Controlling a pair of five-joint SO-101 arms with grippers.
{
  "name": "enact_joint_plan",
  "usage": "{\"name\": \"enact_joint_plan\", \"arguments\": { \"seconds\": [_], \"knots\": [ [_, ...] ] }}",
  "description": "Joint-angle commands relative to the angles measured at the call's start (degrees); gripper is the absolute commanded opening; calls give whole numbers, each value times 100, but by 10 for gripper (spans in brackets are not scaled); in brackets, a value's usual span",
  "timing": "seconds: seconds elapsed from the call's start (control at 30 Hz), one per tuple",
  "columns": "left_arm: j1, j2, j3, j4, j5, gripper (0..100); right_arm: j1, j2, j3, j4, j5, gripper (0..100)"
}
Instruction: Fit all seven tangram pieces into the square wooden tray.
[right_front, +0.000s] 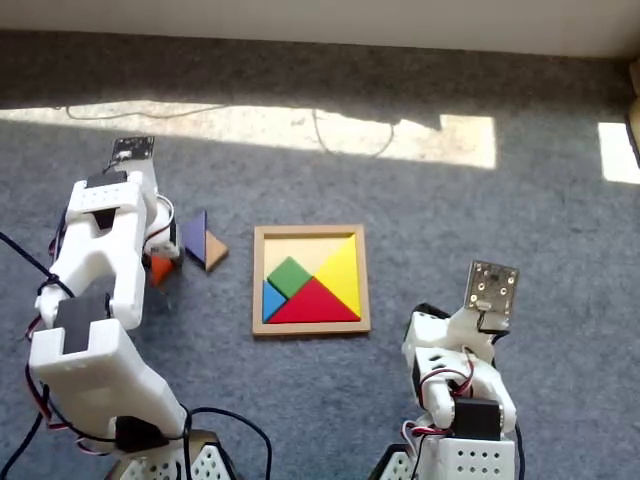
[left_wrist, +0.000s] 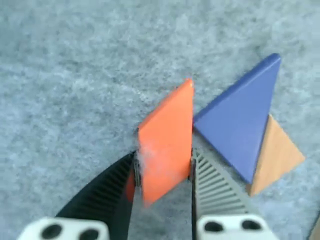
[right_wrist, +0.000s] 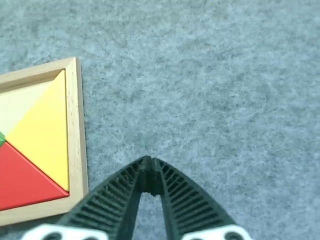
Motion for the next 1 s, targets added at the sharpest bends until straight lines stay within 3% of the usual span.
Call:
{"name": "enact_joint_plan", "arguments": {
  "seconds": [0.0, 0.37, 0.77, 0.97],
  "knots": [
    [92, -180, -84, -9, -1152, 6, 66, 13, 787, 13, -44, 5],
    [593, -2062, -66, 844, -2629, 6, 66, 13, 787, 13, -44, 5],
    [2185, -2255, -110, 615, -4501, 7, 66, 13, 787, 13, -44, 5],
    [2809, -2246, -119, 9, -4870, 7, 66, 13, 787, 13, -44, 5]
  ]
}}
